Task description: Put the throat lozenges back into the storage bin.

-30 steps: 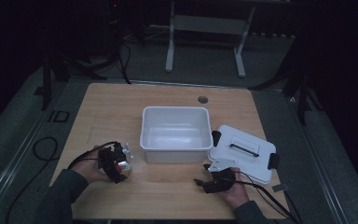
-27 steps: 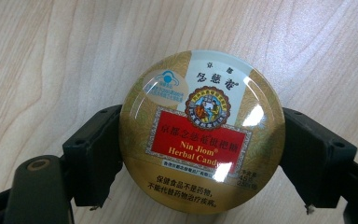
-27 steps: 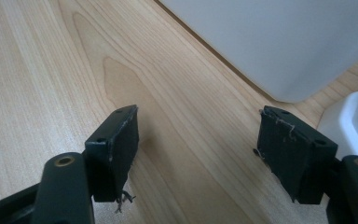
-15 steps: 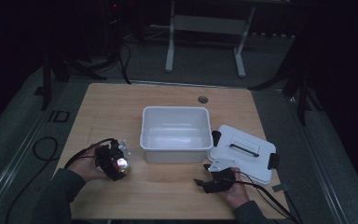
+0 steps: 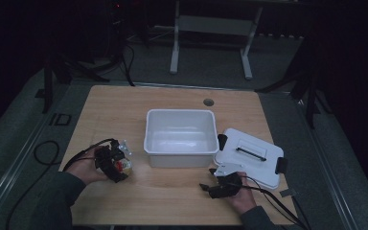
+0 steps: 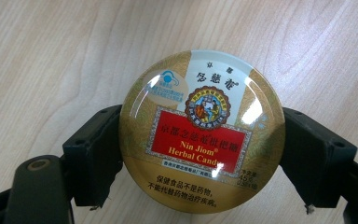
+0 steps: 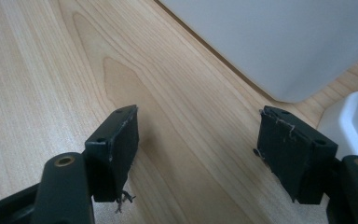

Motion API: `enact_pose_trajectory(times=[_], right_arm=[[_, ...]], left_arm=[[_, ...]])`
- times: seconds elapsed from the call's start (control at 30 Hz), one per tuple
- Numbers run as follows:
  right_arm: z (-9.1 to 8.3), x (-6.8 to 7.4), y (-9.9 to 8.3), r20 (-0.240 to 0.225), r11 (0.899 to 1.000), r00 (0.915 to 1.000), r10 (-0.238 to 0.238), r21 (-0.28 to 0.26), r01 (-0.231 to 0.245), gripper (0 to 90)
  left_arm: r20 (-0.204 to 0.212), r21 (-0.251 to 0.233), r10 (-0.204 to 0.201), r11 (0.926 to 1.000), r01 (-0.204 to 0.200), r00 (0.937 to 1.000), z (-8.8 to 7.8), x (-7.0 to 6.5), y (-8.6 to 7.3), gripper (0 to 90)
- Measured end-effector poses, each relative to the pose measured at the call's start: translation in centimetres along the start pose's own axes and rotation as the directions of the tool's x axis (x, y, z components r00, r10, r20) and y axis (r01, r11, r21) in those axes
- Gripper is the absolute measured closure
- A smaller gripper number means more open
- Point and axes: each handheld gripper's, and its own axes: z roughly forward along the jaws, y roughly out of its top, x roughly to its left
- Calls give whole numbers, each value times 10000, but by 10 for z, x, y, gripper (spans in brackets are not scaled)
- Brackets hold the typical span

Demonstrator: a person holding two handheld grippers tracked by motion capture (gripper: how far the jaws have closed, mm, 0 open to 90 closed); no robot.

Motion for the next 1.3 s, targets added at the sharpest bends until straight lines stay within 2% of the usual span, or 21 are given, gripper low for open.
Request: enact_pose_trajectory(times=[0.27, 0.6, 1.3], right_arm=[[0, 0, 0, 0, 10000, 10000, 2, -1, -2, 286], [0, 0, 0, -2, 10000, 10000, -3, -5, 3, 286], [0, 0, 0, 6, 10000, 10000, -32, -21, 32, 286]], left_arm=[[0, -216, -183, 9996, 183, 9998, -7, 1, -1, 204], [-75, -118, -64, 9999, 63, 10000, -20, 4, 2, 204], [-310, -332, 19, 9994, -29, 9995, -45, 9, 13, 204]])
